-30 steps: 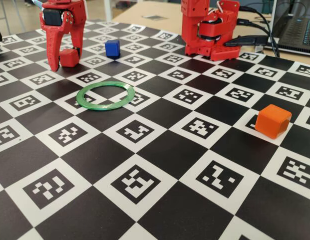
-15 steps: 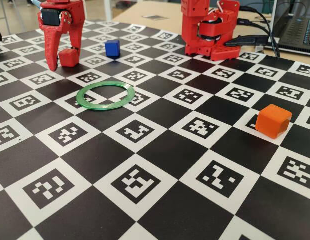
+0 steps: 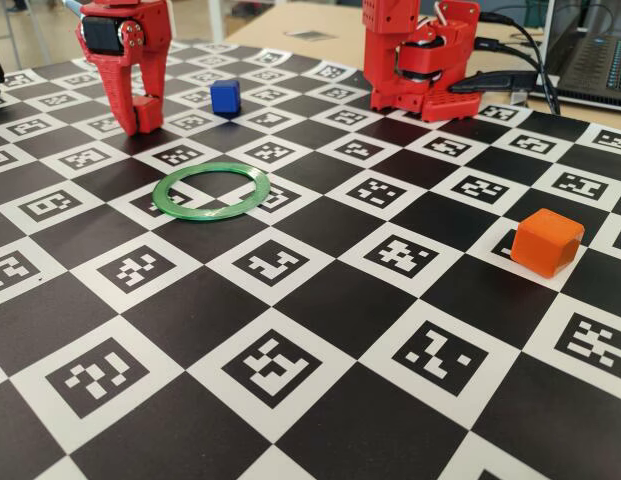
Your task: Grab the red cube then put it in the green circle then put the blue cube on top and finally the orange cube on top
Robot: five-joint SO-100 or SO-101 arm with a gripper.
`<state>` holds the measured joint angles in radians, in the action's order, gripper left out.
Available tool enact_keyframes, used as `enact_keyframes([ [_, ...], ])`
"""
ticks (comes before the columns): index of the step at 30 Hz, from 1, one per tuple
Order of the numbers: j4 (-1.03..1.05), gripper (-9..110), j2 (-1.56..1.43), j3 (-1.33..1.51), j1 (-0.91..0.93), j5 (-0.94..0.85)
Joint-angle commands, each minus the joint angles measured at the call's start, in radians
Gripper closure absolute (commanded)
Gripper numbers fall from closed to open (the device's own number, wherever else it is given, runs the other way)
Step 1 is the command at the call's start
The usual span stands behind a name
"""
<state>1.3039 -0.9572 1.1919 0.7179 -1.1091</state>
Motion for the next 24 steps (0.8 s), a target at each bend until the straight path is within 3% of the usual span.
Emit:
enact_keyframes([
  [1,0.046,96,-0.1,-0.103,-0.012,0.014],
  [10,0.207,97,-0.199,-0.202,-0.038,0.161],
  [16,0.377,97,-0.308,-0.252,-0.124,0.325],
  [24,0.426,97,-0.451,-0.192,-0.302,0.615],
])
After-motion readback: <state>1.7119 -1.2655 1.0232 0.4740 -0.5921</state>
